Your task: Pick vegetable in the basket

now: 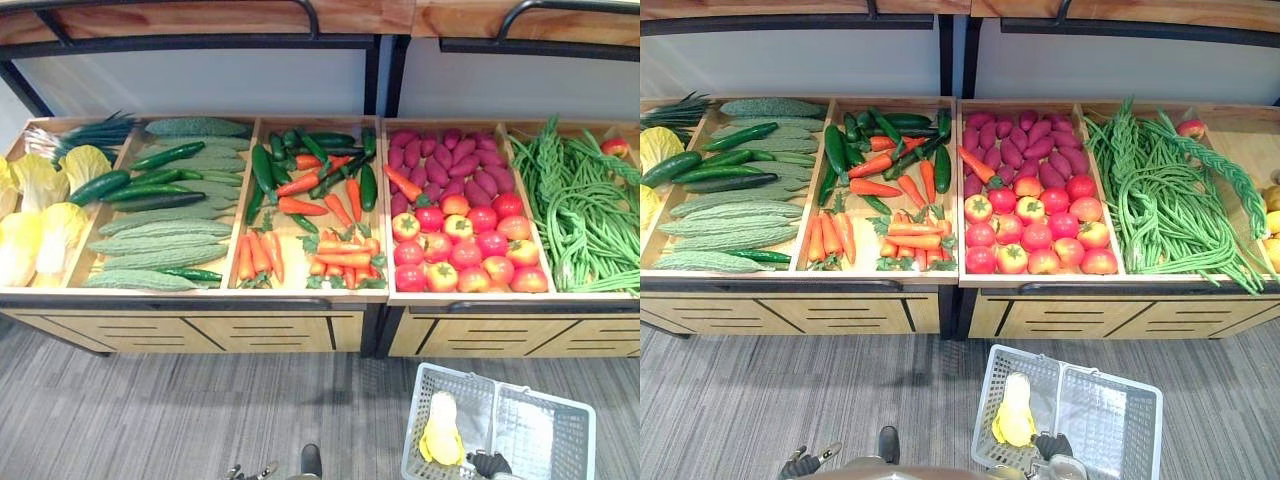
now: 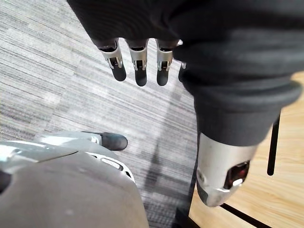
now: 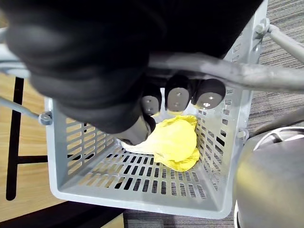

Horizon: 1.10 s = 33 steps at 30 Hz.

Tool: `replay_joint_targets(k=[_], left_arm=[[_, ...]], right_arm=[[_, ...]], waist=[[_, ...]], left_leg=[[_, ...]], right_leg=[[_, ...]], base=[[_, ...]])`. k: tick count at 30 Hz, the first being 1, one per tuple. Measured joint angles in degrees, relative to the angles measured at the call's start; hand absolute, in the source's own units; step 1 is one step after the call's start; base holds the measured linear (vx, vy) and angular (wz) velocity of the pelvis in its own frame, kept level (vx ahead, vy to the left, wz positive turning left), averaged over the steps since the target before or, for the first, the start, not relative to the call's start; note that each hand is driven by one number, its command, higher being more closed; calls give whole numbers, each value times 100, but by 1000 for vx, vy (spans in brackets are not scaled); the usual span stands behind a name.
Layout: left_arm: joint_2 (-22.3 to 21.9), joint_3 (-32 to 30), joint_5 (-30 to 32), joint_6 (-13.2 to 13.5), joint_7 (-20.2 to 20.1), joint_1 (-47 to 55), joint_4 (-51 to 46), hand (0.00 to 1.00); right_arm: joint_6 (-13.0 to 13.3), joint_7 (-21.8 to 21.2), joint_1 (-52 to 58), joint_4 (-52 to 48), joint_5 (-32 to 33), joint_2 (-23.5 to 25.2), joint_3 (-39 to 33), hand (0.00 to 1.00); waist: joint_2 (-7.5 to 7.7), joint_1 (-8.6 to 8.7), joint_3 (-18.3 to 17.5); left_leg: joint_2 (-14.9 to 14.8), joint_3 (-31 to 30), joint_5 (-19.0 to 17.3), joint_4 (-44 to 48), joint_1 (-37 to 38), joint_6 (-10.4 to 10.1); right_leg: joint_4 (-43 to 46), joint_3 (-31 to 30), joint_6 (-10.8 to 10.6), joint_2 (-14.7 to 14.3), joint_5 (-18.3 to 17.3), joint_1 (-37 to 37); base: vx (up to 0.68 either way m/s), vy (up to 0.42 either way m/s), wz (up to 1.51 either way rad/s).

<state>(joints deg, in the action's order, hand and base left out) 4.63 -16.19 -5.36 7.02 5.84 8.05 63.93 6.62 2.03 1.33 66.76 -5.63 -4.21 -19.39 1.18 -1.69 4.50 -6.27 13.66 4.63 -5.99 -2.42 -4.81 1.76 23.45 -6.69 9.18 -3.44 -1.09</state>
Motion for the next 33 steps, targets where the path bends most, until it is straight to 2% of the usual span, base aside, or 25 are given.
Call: replay_joint_targets(k=[6, 9, 12, 14, 15, 19, 22, 24, 28, 33], left_arm=[[30, -269, 173, -4, 20, -82, 120, 0], [2, -530, 224, -14, 188, -122, 177, 0], [-4, -805, 227, -6, 691, -227, -74, 0], [-25, -1049, 361, 30, 1139, -227, -602, 0], [-58, -1265, 466, 148, 1570, -234, -1018, 0], [-131, -1792, 557, 292, 2432, -417, -1829, 0], [-185, -1816, 666, 430, 3063, -451, -2765, 0], [-250, -1795, 681, 425, 3297, -458, -3387, 0], [-229, -1621, 1561, 401, 3662, -373, -4639, 0], [162, -1043, 2526, 230, 3597, -368, -4833, 0]], right_arm=[[15, -11, 6, -41, 5, 2, -28, 100], [26, -9, 25, -43, 6, 3, -59, 100], [122, 13, 64, -43, 4, 4, -130, 100], [157, 53, 75, -43, 0, 4, -218, 100], [179, 116, 84, -43, -2, 5, -232, 100], [247, 273, 116, -44, -3, 15, -253, 100], [247, 312, 124, -57, -4, 25, -248, 100], [247, 347, 144, -61, -4, 33, -213, 100], [295, 416, 302, -170, -4, 60, -28, 100], [339, 442, 514, -362, -4, 57, 197, 100]], waist=[[85, 71, -8], [111, 125, -17], [105, 149, -17], [100, 140, -20], [92, 138, -23], [54, 137, -46], [25, 135, -64], [24, 137, -65], [-10, 66, -119], [-71, 1, -193]], left_leg=[[4, 197, -73, -2, 55, -29], [15, 215, -111, -3, 62, -20], [30, 143, -111, -4, 39, -20], [32, 125, -111, -4, 39, -20], [32, 119, -110, -4, 39, -20], [33, 126, -110, -5, 44, -20], [27, 156, -110, -5, 82, -19], [19, 202, -110, -7, 154, -20], [-39, 335, -111, -8, 261, -21], [-154, 496, -135, -9, 349, -53]], right_leg=[[5, -226, -1, 0, -3, 85], [13, -249, 1, 6, -37, 86], [24, -197, 23, 13, -71, 78], [25, -183, 53, 9, -90, 67], [25, -179, 71, 6, -101, 62], [27, -188, 86, 5, -110, 60], [40, -212, 88, 1, -108, 41], [44, -254, 89, -4, -107, -8], [79, -373, 92, -49, -106, -33], [124, -496, 102, -134, -112, -47]], base=[[33, 13, -19], [53, 9, -2], [53, 3, 9], [43, -1, 6], [32, -1, 4], [0, 0, 0], [-2, 2, -2], [-8, 2, -9], [-19, -7, -13], [-42, -25, -16]])
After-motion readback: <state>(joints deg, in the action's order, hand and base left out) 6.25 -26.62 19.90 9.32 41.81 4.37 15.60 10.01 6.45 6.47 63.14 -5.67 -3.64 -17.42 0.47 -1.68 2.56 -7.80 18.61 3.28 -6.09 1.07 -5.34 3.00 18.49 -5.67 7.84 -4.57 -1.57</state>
